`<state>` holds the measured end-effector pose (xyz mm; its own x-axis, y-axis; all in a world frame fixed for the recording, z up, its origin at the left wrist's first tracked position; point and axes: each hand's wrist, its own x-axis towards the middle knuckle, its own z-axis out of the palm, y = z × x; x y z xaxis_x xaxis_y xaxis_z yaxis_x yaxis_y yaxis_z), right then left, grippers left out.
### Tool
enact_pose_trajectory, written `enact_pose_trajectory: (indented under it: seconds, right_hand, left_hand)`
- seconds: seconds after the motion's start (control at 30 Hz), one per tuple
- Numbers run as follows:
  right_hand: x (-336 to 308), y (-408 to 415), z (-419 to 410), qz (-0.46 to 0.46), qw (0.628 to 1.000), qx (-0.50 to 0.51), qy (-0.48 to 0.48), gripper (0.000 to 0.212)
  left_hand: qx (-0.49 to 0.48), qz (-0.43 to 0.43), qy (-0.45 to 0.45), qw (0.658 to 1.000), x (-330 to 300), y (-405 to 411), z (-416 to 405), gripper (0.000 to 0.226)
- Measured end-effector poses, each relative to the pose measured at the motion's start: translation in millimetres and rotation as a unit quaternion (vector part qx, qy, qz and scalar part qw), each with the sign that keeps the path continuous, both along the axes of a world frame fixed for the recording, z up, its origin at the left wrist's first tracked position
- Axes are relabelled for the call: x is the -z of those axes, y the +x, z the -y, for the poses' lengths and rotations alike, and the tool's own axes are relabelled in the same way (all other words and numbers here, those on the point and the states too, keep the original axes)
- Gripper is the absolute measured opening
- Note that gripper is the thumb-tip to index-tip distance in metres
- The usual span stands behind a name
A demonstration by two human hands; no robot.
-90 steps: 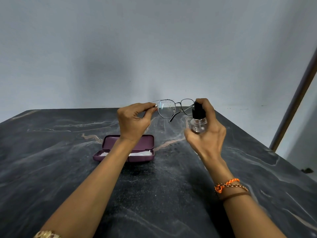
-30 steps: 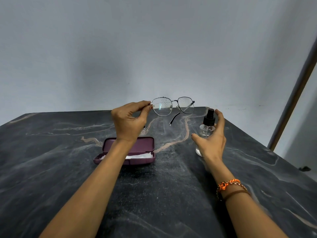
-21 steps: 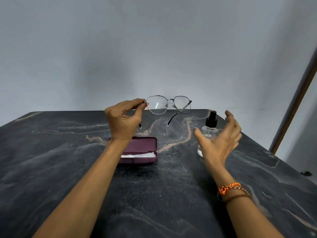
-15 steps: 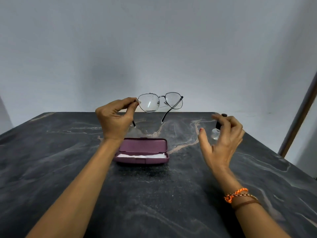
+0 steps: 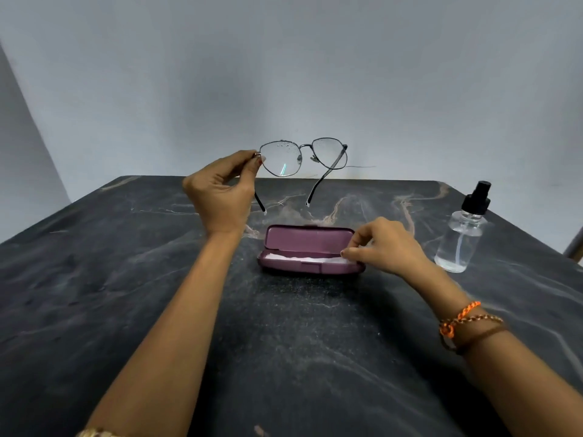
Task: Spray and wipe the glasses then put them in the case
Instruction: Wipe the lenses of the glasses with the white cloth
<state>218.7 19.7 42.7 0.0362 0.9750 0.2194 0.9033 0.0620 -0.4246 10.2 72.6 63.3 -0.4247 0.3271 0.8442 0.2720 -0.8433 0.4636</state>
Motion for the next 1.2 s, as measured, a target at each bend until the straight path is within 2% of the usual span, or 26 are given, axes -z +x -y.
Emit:
enact_pose_trajectory:
  seconds: [0.1, 0.47, 0.7, 0.8, 0.87, 1.03, 1.13, 1.2]
  right_hand:
    - [-3.5, -4.4, -3.2, 0.042, 0.997, 0.013, -0.058, 0.015]
    - [-12.4, -17.0, -6.6, 0.137, 0.984, 0.047, -0.106, 0.027]
    - [-7.2, -15.5, -10.2, 0.117, 0.987, 0.010, -0.113, 0.008]
    - [-2.6, -6.8, -11.9, 0.012, 0.993, -0.029, -0.115, 0.023]
    - [-0.4, -3.3, -9.3, -0.085, 0.990, -0.054, -0.101, 0.020]
    - [-3.5, 1.5, -4.5, -0.262, 0.960, -0.073, -0.064, 0.019]
    - [-7.7, 2.5, -6.2, -0.402, 0.913, -0.037, -0.062, 0.020]
    - [-8.5, 2.3, -7.0, -0.529, 0.842, -0.030, -0.099, 0.018]
  left_hand:
    - [-0.001, 0.000, 0.002, 1.000, 2.4, 0.7, 0.2, 0.024]
    - [-0.017, -0.011, -0.003, 1.000, 2.3, 2.1, 2.7, 0.021]
    - [-0.020, -0.021, 0.003, 1.000, 4.4, 1.1, 2.3, 0.021]
    - [-0.022, -0.020, 0.001, 1.000, 4.1, 1.0, 3.4, 0.022]
    - [-0.029, -0.028, 0.001, 0.999, 2.9, 1.3, 4.9, 0.020]
    - [-0.038, -0.047, 0.000, 0.998, 1.6, 1.9, 9.3, 0.020]
    - [-0.042, -0.047, 0.002, 0.998, 0.9, 2.3, 10.3, 0.022]
    - [-0.044, -0.050, 0.004, 0.998, 0.0, 2.7, 10.1, 0.021]
